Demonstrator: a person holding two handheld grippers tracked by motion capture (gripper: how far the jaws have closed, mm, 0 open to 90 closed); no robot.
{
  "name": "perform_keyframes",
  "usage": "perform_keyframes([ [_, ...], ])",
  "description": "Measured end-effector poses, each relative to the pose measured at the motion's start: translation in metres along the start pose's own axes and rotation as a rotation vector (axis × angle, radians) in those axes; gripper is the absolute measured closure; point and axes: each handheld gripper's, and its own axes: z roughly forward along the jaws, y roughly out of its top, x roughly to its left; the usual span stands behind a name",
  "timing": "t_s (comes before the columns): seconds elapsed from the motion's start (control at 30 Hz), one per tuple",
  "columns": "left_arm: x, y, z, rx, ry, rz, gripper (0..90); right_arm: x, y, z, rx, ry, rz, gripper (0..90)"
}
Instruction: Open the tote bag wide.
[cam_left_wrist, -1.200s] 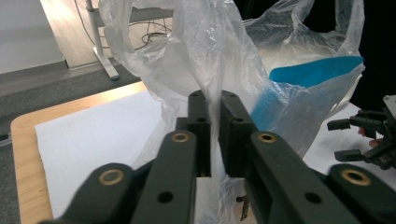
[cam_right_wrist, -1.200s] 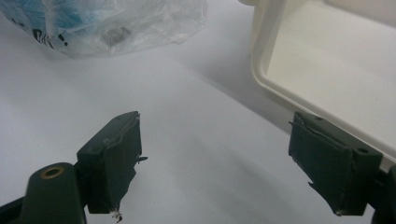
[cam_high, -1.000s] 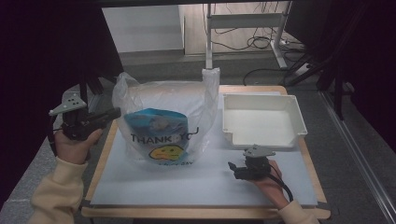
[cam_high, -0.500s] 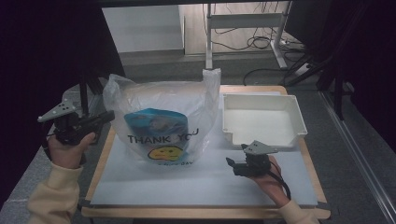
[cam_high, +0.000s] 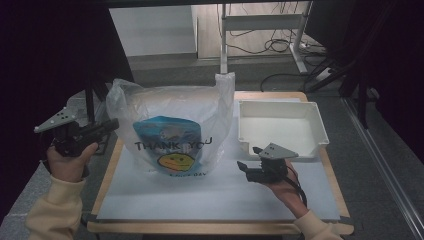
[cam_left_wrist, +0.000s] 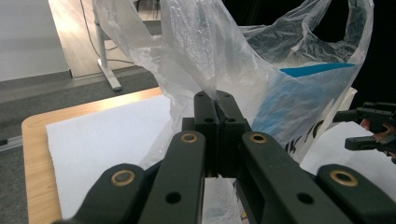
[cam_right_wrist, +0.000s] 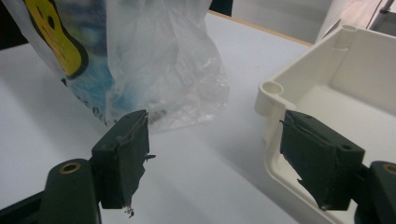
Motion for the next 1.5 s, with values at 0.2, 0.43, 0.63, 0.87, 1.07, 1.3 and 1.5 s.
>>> perform_keyframes([
  [0.2, 0.002, -0.002, -0.002, 0.000, 0.004, -0.009, 89.8, 0.001, 0.011, 0.002, -0.020, 0.014, -0.003, 24.8],
  [0.43, 0.003, -0.002, -0.002, 0.002, 0.003, -0.008, 89.8, -0.001, 0.025, 0.001, -0.044, 0.019, 0.001, 25.1],
  [0.63, 0.002, -0.001, -0.002, 0.005, 0.004, -0.004, 89.8, -0.001, 0.046, -0.001, -0.085, 0.057, 0.000, 26.6],
  [0.87, 0.001, -0.001, -0.002, 0.006, 0.003, -0.006, 89.8, 0.002, 0.080, 0.004, -0.102, 0.086, -0.021, 29.9],
  [1.07, 0.002, -0.001, -0.002, 0.006, 0.002, -0.006, 89.8, 0.002, 0.103, 0.008, -0.122, 0.123, -0.013, 33.6],
  [1.3, 0.000, 0.000, -0.003, 0.004, 0.002, -0.001, 89.8, 0.008, 0.120, 0.014, -0.111, 0.163, -0.032, 59.9],
  [1.5, 0.000, -0.002, -0.006, -0.001, 0.000, -0.002, 89.8, 0.017, 0.130, 0.017, -0.129, 0.185, -0.083, 86.2],
])
